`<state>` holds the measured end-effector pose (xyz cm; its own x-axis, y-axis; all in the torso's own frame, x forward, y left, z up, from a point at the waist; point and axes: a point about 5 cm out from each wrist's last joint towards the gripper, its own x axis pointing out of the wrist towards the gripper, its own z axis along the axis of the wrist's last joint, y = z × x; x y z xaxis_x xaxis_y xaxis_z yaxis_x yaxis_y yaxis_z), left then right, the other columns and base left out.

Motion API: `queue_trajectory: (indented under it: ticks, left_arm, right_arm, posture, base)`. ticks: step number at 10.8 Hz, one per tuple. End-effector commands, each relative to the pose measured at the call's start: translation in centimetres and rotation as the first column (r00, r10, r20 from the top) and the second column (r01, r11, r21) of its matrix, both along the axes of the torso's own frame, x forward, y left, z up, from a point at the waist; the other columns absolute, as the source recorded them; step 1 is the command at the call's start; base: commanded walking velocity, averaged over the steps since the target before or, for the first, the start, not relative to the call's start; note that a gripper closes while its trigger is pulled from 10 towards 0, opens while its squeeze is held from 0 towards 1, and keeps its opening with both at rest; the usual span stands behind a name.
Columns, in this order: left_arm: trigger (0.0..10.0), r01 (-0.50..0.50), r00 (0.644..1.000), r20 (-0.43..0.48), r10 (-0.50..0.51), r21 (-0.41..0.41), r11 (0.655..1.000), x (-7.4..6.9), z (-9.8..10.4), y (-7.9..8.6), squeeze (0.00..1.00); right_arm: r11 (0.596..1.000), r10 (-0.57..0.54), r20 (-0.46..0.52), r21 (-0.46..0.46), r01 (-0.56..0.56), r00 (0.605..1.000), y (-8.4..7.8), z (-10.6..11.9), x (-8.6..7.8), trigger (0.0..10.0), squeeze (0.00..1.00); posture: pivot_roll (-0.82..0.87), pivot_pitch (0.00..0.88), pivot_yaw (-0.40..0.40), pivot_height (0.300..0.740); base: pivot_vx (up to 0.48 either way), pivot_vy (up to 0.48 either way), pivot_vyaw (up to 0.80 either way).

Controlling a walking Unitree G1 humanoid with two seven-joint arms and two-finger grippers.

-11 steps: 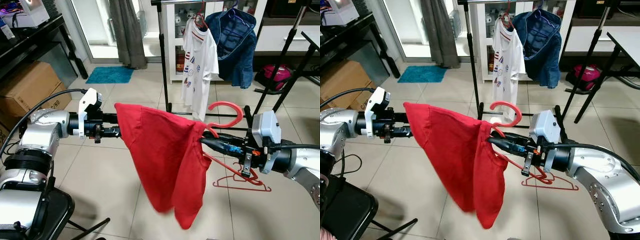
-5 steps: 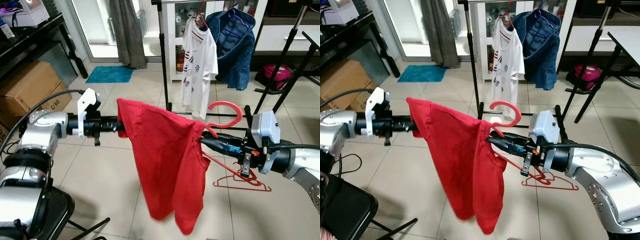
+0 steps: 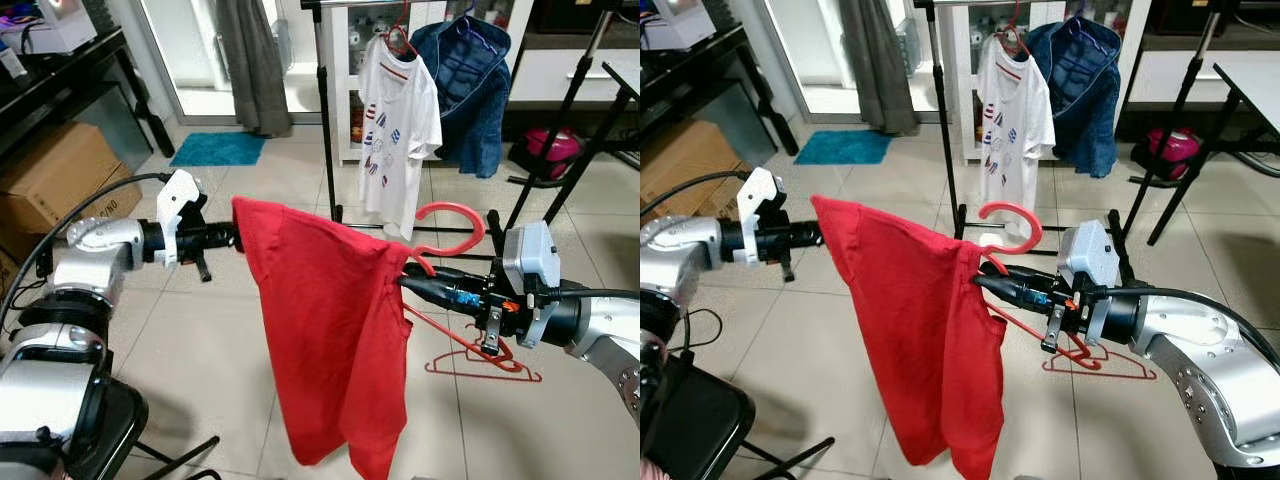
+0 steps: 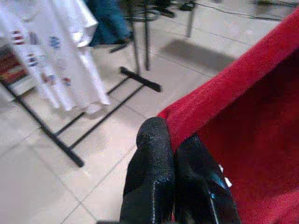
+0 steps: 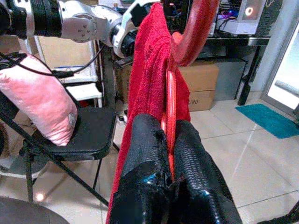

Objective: Hang hanger

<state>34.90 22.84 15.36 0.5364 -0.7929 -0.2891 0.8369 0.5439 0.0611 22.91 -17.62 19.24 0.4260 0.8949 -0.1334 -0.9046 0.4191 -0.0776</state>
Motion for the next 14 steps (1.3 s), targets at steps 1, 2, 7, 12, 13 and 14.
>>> queue_trajectory:
  ticks: [1,2,7,12,13,14]
  left_arm:
    - [0.0,-0.085,0.995,0.048,0.086,-0.018,0.996,0.5,0.9,0.8,0.00]
    - [0.0,-0.160,0.985,0.051,0.162,-0.048,0.986,0.6,0.9,1.5,0.00]
    - [0.0,-0.456,0.885,0.098,0.454,-0.010,0.890,0.7,0.0,4.3,0.00]
    - [0.0,-0.657,0.741,0.140,0.657,-0.055,0.752,1.1,0.6,6.1,0.00]
    - [0.0,-0.672,0.726,0.144,0.672,-0.057,0.738,1.2,0.7,6.2,0.00]
    - [0.0,-0.706,0.692,0.152,0.705,-0.059,0.706,1.2,0.8,6.6,0.00]
  right_arm:
    - [1.000,0.021,0.025,0.023,-0.022,0.999,0.3,0.7,-0.3,10.0,0.00]
    - [1.000,0.016,0.024,0.023,-0.017,1.000,0.3,0.7,-0.3,10.0,0.00]
    - [1.000,0.012,0.019,0.026,-0.013,1.000,0.2,0.6,-0.3,10.0,0.00]
    - [1.000,0.008,0.015,0.021,-0.009,1.000,0.1,0.5,-0.4,10.0,0.00]
    - [1.000,0.006,0.014,0.021,-0.006,1.000,0.0,0.4,-0.4,10.0,0.00]
    - [1.000,0.003,0.014,0.021,-0.003,1.000,0.0,0.4,-0.4,10.0,0.00]
  posture:
    - [-0.15,0.008,0.158,0.740]
    - [-0.15,0.008,0.164,0.740]
    - [-0.14,0.004,0.156,0.740]
    - [-0.15,0.000,0.159,0.740]
    - [-0.15,0.000,0.162,0.740]
    - [-0.15,0.000,0.164,0.740]
  base:
    - [0.000,0.000,0.00]
    - [0.000,0.000,0.00]
    - [0.000,0.000,0.00]
    - [0.000,0.000,0.00]
    - [0.000,0.000,0.00]
    - [0.000,0.000,0.00]
